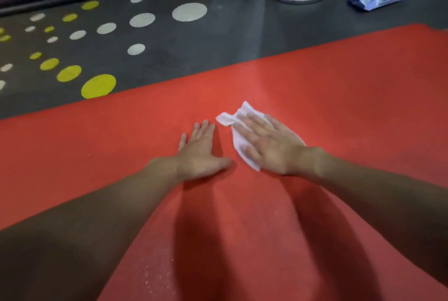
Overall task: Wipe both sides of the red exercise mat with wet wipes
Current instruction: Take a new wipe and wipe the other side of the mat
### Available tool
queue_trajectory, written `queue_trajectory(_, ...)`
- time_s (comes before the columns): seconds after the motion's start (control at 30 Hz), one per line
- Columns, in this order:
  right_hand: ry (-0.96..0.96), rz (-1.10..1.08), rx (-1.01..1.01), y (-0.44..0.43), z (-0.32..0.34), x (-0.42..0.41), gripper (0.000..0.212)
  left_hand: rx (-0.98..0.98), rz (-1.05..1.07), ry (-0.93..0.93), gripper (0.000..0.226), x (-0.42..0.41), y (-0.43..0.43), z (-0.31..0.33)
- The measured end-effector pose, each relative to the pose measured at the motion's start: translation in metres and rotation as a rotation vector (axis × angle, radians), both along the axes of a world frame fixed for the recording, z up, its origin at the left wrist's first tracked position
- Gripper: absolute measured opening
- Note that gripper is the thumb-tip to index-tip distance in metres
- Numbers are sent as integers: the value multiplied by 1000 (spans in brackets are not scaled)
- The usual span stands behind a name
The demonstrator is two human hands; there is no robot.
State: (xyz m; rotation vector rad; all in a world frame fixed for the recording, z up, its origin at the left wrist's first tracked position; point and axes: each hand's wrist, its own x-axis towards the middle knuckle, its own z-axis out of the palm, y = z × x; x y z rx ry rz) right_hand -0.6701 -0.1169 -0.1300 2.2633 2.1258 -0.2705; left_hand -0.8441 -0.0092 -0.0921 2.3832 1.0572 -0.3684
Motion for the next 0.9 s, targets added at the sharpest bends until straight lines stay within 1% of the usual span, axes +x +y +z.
queue_trajectory(0.07, -3, -181, -20, 4, 4, 20, 70, -2, -126, 105, 124, -16, -22, 1)
queue_trajectory(0.13, -27, -294, -9, 5, 1, 3, 66, 11, -171, 176, 137, -23, -36, 1)
queue_trajectory(0.17, -34, -267, 13, 3, -2, -14, 68, 28, -172, 199, 139, -22, -37, 0)
queue_trajectory(0.23, -37, -57, 35, -14, -7, -44, 73, 53, -178, 233, 139, -17, -39, 2)
queue_trajectory(0.27, -26, 32, 36, -23, -7, -43, 75, 68, -186, 237, 137, -16, -41, 3)
queue_trajectory(0.3, -19, 66, 39, -26, -5, -34, 76, 77, -191, 239, 135, -16, -43, 5)
queue_trajectory(0.33, -20, 23, 38, -23, -2, -21, 74, 67, -203, 253, 135, -17, -46, 6)
queue_trajectory(0.4, -21, -200, -3, -19, 2, -5, 67, 4, -252, 337, 143, -25, -57, 9)
queue_trajectory(0.43, -27, -296, -15, -18, 3, -12, 65, -13, -280, 375, 147, -29, -62, 8)
queue_trajectory(0.47, -32, -334, -1, -19, 2, -27, 67, -14, -299, 390, 150, -34, -66, 6)
queue_trajectory(0.5, -47, -279, 32, -25, -1, -48, 71, -4, -300, 386, 151, -37, -69, 5)
queue_trajectory(0.53, -61, -161, 43, -35, -3, -65, 75, 7, -295, 375, 151, -38, -69, 4)
queue_trajectory(0.6, -18, 56, 29, -56, -6, -65, 76, 29, -286, 355, 149, -39, -72, 4)
queue_trajectory(0.63, -10, 78, 12, -57, -3, -50, 73, 46, -280, 343, 149, -40, -73, 4)
queue_trajectory(0.67, -8, 7, 2, -55, -1, -34, 70, 65, -279, 335, 148, -40, -74, 4)
queue_trajectory(0.73, -34, -223, -43, -52, 4, -23, 66, 96, -278, 335, 147, -40, -76, 6)
queue_trajectory(0.77, -56, -300, -50, -53, 5, -36, 69, 104, -276, 342, 147, -39, -77, 6)
queue_trajectory(0.8, -82, -287, -18, -57, 2, -55, 74, 114, -267, 344, 146, -39, -79, 7)
queue_trajectory(0.83, -100, -184, 8, -65, 0, -76, 77, 124, -257, 343, 143, -39, -82, 8)
queue_trajectory(0.9, -60, 64, 11, -86, -4, -85, 72, 141, -248, 331, 132, -44, -92, 7)
